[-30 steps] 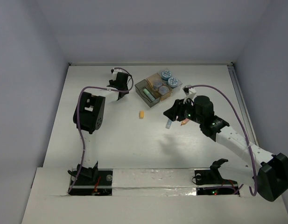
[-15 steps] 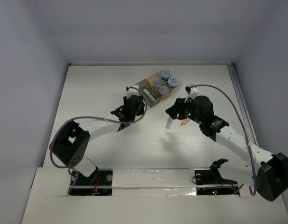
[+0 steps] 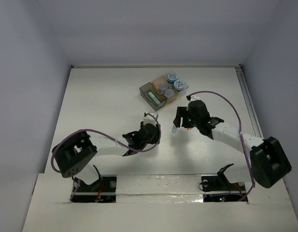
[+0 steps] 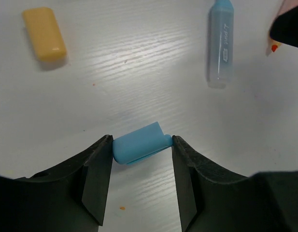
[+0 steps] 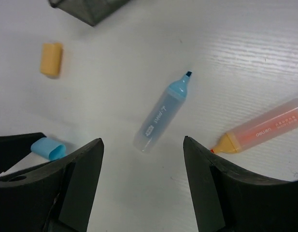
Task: Sort the stationery into containers
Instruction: Place the pen cap at the center of the board, then pick up the pen from the center of the board.
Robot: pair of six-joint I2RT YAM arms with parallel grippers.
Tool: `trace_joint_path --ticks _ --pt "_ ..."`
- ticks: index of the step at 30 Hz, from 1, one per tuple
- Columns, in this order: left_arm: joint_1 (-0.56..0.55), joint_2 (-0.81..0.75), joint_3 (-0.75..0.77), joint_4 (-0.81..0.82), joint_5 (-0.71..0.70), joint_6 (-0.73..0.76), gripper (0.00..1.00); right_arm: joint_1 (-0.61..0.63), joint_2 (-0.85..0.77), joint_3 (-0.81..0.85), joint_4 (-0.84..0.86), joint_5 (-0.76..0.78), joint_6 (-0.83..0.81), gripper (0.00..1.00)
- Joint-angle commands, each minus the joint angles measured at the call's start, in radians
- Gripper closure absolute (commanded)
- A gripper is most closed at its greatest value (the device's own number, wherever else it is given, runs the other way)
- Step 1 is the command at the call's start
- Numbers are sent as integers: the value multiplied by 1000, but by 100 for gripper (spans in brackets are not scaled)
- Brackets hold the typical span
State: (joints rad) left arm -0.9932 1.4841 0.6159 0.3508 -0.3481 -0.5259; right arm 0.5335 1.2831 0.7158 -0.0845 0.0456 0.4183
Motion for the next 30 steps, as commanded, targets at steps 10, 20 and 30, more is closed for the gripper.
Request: trace_joint_path --ticks 10,20,30 --pt "-58 137 33 100 -32 10 75 5 257 174 -46 111 17 26" --pt "-67 -27 -24 94 -45 26 43 23 417 274 -107 142 25 34" --pt "-67 -215 -62 71 -2 24 42 23 460 292 -123 137 43 83"
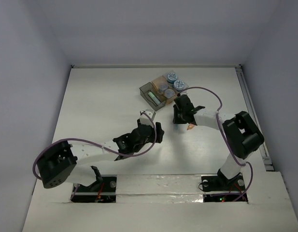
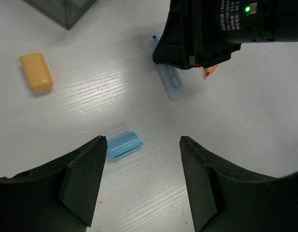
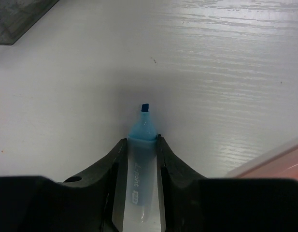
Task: Sort the stationery into containers
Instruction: Pick up the pen from the center of the board.
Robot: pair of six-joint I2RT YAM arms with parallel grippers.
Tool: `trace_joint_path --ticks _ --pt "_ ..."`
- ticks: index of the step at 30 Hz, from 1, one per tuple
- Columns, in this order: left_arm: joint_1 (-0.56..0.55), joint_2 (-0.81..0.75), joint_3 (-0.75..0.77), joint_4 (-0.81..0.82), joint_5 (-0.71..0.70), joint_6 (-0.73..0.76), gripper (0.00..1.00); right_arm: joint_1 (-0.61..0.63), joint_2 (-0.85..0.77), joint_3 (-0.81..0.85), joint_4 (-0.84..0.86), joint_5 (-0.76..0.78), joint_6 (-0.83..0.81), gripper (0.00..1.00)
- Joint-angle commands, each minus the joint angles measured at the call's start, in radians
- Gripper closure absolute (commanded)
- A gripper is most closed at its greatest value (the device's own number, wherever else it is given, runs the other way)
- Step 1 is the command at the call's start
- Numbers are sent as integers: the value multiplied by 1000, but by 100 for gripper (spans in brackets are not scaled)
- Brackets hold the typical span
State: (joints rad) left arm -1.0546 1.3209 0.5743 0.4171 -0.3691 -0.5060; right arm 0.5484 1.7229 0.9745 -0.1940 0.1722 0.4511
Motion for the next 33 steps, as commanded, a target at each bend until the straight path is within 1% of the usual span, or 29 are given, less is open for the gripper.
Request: trace_joint_path --ticks 1,3,6,7,9,11,13,15,18,22,28,33 --pt "-5 -60 -21 5 28 1 42 8 12 33 -12 10 15 92" --pt "-5 -75 -19 9 59 -6 43 8 -37 21 28 -2 26 95" --pt "-5 -88 -22 29 85 -15 43 8 -115 -6 106 -39 44 96" --pt "5 -89 -22 40 96 -22 43 8 -173 -17 132 -78 50 96" --pt "17 -89 -21 57 136 -28 43 8 -229 -40 218 -124 79 96" --pt "31 -85 -16 75 160 -35 43 8 -300 -65 264 -166 109 96" --pt "56 -78 -10 95 170 -37 44 19 -342 -85 283 -200 149 95" --pt "67 -63 -1 107 186 -37 47 28 -394 -97 298 -211 175 95" --pt "67 -51 24 135 197 -34 48 53 -442 -115 317 -229 195 94" --pt "76 -49 24 195 216 -42 48 71 -468 -122 318 -234 196 93" --pt "85 -23 -4 298 240 -74 48 111 -462 -137 341 -246 210 93" --pt "85 -5 -21 351 240 -91 52 122 -462 -152 366 -263 222 93"
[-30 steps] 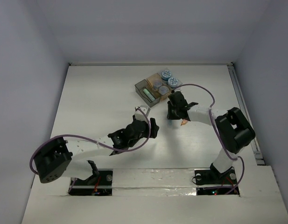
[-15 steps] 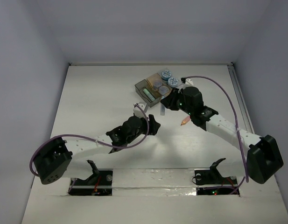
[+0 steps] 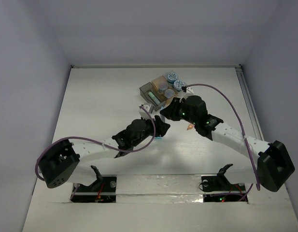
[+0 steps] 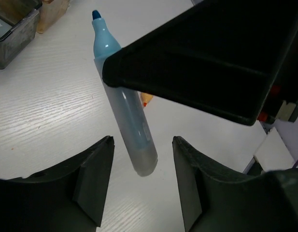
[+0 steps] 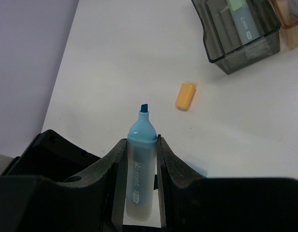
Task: Sort the stationery into containers
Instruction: Pick up the pen from the center of the board, then close the pen cap on the pen.
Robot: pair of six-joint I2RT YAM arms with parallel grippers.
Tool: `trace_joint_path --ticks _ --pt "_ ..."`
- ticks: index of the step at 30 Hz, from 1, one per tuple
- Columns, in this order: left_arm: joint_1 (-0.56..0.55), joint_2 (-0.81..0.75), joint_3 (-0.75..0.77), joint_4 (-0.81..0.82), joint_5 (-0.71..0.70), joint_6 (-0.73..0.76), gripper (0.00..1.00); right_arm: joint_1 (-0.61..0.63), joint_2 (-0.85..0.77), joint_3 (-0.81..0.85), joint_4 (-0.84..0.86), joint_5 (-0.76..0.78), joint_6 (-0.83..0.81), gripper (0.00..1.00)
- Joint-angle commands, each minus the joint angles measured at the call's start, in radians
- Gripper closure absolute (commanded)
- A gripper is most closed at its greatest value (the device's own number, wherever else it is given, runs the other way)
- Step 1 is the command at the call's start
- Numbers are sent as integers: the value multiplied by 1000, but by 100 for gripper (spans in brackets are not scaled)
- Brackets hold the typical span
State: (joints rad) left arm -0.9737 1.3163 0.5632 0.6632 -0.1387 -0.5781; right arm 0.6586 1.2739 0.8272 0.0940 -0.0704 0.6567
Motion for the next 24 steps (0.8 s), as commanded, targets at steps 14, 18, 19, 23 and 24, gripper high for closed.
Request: trace_joint_path --ticks 14,18,19,23,24 --pt "32 2 -22 96 -11 -12 100 21 -31 -28 89 -26 -5 70" --pt "87 -112 -110 21 -30 1 100 21 -83 1 3 15 -125 40" --pt "104 -112 -129 -6 -29 1 100 21 -96 10 -14 15 -153 34" --pt "203 -329 -206 -106 8 1 100 21 -148 29 -94 -26 -313 34" --pt "217 -362 -213 -131 13 12 100 21 -153 33 -134 -61 -388 37"
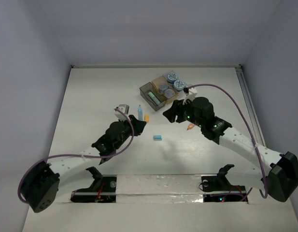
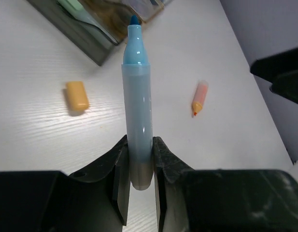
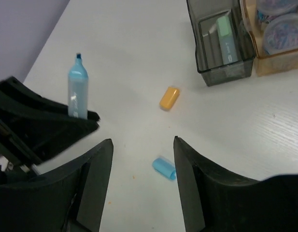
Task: Sort the stationery into containers
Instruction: Close the pen cap on the pen.
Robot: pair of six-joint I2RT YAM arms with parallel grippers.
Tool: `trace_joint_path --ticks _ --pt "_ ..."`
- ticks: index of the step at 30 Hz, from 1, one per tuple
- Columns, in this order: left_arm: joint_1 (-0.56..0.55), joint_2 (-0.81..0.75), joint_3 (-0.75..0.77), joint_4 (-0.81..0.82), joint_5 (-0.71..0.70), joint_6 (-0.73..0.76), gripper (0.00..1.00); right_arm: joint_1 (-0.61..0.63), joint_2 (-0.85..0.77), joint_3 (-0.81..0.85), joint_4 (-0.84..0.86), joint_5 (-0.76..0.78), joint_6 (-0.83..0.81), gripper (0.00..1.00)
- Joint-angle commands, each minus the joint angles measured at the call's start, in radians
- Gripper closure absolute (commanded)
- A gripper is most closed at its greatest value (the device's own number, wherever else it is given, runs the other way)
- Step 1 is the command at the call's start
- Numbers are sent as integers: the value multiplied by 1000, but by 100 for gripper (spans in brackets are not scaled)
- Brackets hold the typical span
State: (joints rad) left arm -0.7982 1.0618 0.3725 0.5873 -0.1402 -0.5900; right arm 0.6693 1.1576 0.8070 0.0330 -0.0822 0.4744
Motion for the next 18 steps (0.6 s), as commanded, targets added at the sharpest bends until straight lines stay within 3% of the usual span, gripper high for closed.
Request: trace_joint_path --ticks 1,4,5,6,9,10,11,16,18 --pt "63 -137 -36 -78 17 28 100 10 -32 60 -93 -89 -242 42" --pt "76 -236 -37 -174 28 58 100 10 43 112 -203 -238 -357 88" --pt "85 -270 -34 -214 30 62 100 10 69 127 -249 -285 -374 99" --pt "94 -287 -30 -231 37 67 100 19 100 156 -266 -312 -388 99" --pt "108 -332 -32 -251 94 68 100 68 223 202 -344 -312 -483 85" --pt "122 -338 -41 -244 114 70 100 88 282 234 -367 -292 -563 66" --pt "134 -342 -46 -241 132 68 100 126 312 250 -407 -215 -594 57" --pt "204 -341 -81 -175 310 24 100 176 439 328 -464 -79 -718 33" --pt "223 -350 -81 -172 362 -4 100 185 481 342 -479 -51 -732 28"
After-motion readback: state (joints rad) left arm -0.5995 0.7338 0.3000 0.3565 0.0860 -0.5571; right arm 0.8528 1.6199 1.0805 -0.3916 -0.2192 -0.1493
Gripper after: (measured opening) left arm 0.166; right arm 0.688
